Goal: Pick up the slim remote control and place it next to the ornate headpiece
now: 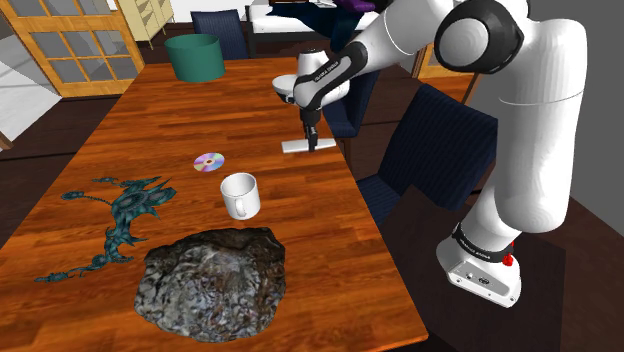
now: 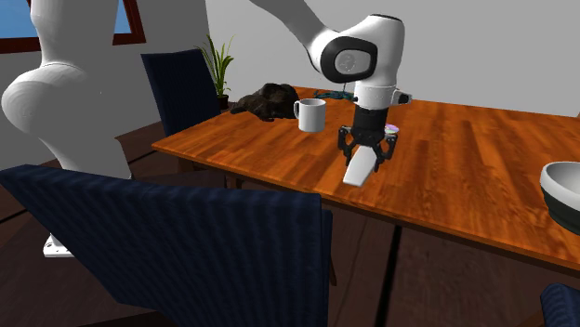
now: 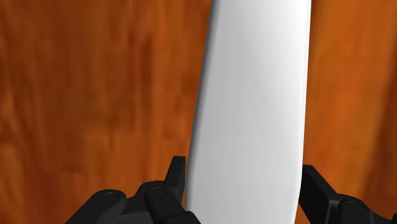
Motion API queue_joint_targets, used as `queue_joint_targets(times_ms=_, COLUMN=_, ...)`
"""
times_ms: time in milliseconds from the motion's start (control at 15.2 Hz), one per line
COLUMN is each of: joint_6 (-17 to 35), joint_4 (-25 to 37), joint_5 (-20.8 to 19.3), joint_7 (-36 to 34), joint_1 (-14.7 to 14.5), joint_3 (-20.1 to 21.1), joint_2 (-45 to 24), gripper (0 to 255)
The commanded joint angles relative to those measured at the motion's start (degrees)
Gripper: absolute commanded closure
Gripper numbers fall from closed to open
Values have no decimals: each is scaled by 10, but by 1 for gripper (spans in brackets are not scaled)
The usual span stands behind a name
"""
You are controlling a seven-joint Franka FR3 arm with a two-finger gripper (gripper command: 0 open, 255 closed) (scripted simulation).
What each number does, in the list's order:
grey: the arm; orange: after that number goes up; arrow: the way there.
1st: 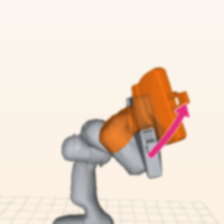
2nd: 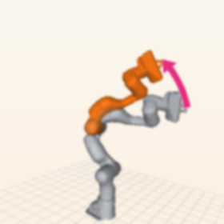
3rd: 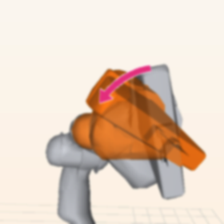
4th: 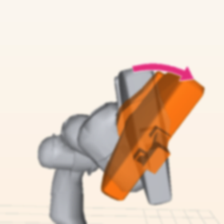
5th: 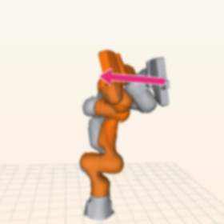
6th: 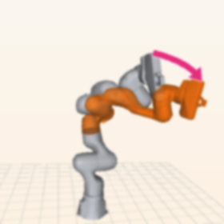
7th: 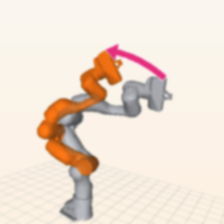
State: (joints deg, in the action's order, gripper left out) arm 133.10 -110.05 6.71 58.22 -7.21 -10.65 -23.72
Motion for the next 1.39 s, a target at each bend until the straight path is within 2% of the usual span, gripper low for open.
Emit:
queue_joint_targets(times_ms=0, joint_6=-12, joint_4=1, joint_5=-3, joint_7=-2, joint_1=-1, joint_3=-2, joint_2=12, gripper=255)
queue_joint_targets(times_ms=1320, joint_6=-142, joint_4=56, joint_5=-26, joint_7=-17, joint_1=-7, joint_3=-11, joint_2=88, gripper=255)
